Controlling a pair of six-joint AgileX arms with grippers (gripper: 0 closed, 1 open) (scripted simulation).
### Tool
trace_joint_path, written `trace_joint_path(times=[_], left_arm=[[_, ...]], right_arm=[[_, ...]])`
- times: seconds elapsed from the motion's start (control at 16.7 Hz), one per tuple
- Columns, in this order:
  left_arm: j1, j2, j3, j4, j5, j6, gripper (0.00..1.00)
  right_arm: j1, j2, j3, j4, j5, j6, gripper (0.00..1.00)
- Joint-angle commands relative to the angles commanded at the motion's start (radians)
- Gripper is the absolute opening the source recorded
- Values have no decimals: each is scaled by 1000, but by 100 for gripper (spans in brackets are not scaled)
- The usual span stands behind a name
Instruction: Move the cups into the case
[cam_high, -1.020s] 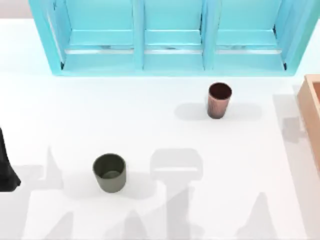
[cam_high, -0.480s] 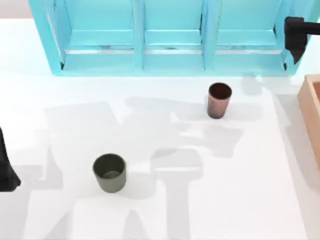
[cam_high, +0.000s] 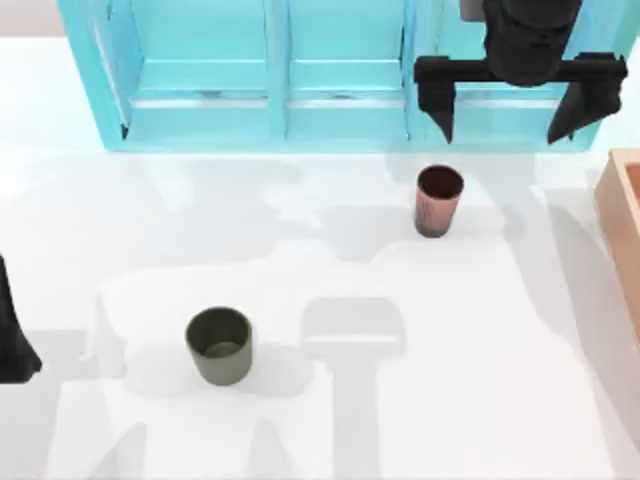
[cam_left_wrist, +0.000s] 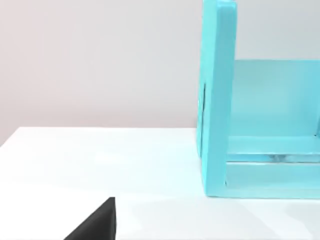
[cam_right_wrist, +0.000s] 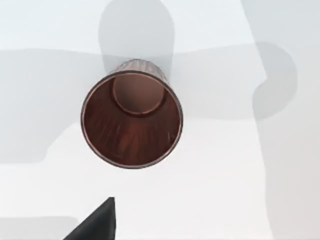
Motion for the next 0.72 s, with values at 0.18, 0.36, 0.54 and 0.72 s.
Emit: trace_joint_path(times=[0.18, 0.36, 0.54, 0.72], left_arm=[[0, 0, 0, 0, 0, 0, 100], [0, 0, 0, 0, 0, 0, 100], [0, 0, 0, 0, 0, 0, 100], [0, 0, 0, 0, 0, 0, 100]], right_arm=[[31, 35, 56, -7, -6, 13, 100], [31, 35, 56, -7, -6, 13, 100], [27, 33, 50, -3, -6, 11, 100], [28, 35, -18, 66, -6, 9, 100]])
